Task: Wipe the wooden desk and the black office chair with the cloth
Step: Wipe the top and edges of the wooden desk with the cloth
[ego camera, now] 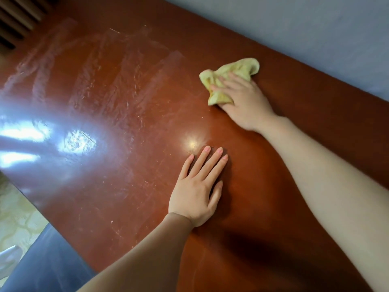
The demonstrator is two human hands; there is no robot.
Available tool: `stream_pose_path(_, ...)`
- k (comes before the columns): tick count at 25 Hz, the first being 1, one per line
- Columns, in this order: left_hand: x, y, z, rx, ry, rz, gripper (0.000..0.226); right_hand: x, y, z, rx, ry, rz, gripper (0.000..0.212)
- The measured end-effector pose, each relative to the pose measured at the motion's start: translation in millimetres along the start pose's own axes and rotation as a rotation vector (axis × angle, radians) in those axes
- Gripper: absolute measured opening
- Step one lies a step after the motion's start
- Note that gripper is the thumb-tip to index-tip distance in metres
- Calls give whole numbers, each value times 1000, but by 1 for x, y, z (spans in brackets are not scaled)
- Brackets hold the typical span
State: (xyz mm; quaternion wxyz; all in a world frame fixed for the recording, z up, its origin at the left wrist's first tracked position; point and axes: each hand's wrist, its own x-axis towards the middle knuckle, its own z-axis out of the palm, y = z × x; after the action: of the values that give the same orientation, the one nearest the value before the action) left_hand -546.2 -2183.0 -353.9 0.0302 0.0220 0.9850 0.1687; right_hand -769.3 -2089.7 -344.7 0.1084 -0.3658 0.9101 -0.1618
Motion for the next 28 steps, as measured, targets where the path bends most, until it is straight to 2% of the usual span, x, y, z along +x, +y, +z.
stream_pose_path(4, 0, 0, -1, 3, -14, -14, 52, -64, -17, 8, 201, -14, -86, 38)
stream_pose_path(7, 0, 0, -1, 6, -24, -18, 52, -117, -11, 3, 203, -6, -95, 37)
stream_pose_path(9, 0, 0, -2, 2, -24, -18, 52, -144, 1, -3, 158, 38, -55, 39)
stream_pose_path(13, -1, 3, -2, 6, -22, -14, 52, -170, 40, -21, 79, 160, 142, 39)
stream_pose_path(17, -1, 3, -3, -4, -17, -4, 52, -152, 71, -29, -28, 115, 264, 44)
stream_pose_path(23, -2, 4, -1, -15, 0, -2, 51, -71, 79, -28, -186, 20, 466, 53)
stream_pose_path(28, 0, 1, 0, -24, 5, 12, 51, -9, 62, -23, -125, -17, 546, 53)
